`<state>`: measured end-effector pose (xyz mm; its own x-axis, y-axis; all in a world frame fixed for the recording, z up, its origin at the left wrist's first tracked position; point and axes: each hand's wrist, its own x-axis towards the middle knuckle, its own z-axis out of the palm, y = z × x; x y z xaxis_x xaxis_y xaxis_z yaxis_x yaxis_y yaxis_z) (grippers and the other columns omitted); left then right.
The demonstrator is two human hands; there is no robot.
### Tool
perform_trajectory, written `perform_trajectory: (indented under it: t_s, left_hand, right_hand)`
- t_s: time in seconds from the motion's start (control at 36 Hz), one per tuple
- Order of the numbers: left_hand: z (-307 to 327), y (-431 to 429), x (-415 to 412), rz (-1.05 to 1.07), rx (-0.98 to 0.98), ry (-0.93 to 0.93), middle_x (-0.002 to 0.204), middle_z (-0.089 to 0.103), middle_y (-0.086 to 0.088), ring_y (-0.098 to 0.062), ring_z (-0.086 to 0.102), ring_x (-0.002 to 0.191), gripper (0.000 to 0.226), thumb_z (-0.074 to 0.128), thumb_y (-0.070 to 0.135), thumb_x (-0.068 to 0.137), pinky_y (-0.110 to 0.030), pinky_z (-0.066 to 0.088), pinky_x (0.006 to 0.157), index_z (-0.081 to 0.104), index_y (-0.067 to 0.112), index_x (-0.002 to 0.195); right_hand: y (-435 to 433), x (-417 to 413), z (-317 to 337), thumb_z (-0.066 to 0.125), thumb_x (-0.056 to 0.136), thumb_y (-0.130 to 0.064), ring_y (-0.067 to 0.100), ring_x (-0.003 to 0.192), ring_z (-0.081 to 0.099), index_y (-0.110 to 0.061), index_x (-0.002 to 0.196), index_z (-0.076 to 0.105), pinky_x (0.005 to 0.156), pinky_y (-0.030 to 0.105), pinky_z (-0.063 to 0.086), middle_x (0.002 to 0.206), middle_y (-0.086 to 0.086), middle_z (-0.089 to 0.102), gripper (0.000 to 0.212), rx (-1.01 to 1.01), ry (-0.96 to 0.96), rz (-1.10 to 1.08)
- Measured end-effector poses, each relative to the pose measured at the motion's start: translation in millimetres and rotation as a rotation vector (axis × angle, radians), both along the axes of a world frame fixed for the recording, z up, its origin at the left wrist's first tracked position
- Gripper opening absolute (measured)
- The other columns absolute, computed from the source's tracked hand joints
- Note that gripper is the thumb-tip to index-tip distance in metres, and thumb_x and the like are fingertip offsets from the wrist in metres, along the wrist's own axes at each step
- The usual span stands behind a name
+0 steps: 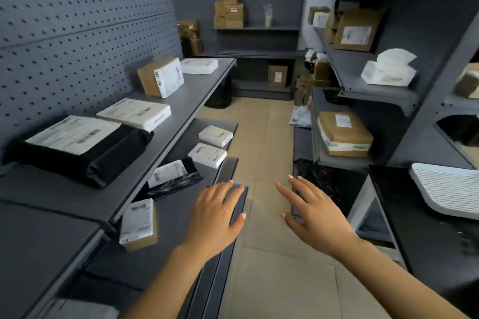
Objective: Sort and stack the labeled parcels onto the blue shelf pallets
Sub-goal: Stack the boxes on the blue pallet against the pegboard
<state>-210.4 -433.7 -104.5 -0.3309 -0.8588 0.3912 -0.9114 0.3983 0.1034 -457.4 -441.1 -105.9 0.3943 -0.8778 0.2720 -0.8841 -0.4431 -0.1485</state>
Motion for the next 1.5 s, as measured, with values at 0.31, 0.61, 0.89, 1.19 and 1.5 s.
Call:
perform_trajectory:
  t_s: [0.31,0.61,0.89,1.19,1.5]
  left_hand:
    - [-28,-164,-42,0.138,0.164,-0.078,0.127,0.060,-0.002,-0.020,0.059,0.114,0.056,0.040,0.050,0.084,-0.037,0.048,0.094,0.059,0.021,0.127]
    - [-51,-271,-49,0.362,0.282,0.041,0.131,0.057,-0.005,-0.026,0.055,0.118,0.056,0.054,0.044,0.083,-0.043,0.043,0.098,0.055,0.017,0.132]
    - [-81,-356,-18,0.454,0.331,0.127,0.139,0.049,-0.004,-0.025,0.047,0.124,0.056,0.057,0.041,0.088,-0.040,0.035,0.105,0.046,0.020,0.139]
    - [-118,-413,8,0.575,0.395,0.106,0.110,0.066,-0.001,-0.021,0.065,0.093,0.057,0.042,0.052,0.074,-0.036,0.055,0.077,0.065,0.020,0.116]
    - [-165,-458,-1,0.915,0.628,0.137,0.109,0.069,-0.011,-0.029,0.069,0.091,0.066,0.038,0.058,0.070,-0.048,0.056,0.071,0.071,0.016,0.110]
  right_hand:
    - [-191,-44,-16,0.038,0.091,-0.048,0.033,0.132,0.042,-0.028,0.144,0.035,0.101,0.045,0.042,0.146,0.011,0.042,0.057,0.065,0.007,0.096]
    - [-356,-49,-34,0.053,0.086,-0.041,0.037,0.126,0.049,-0.023,0.142,0.040,0.097,0.047,0.044,0.138,0.014,0.051,0.060,0.124,0.059,0.296]
    - [-473,6,-63,0.049,0.088,-0.042,0.038,0.130,0.044,-0.023,0.143,0.041,0.101,0.049,0.040,0.143,0.014,0.045,0.059,0.198,0.103,0.417]
    - [-564,59,-95,0.049,0.091,-0.042,0.037,0.135,0.036,-0.027,0.147,0.032,0.108,0.046,0.034,0.149,0.013,0.038,0.061,0.307,0.220,0.562]
    - [-638,119,-148,0.049,0.094,-0.042,0.034,0.140,0.025,-0.024,0.147,0.031,0.112,0.046,0.030,0.153,0.011,0.030,0.060,0.409,0.297,0.702]
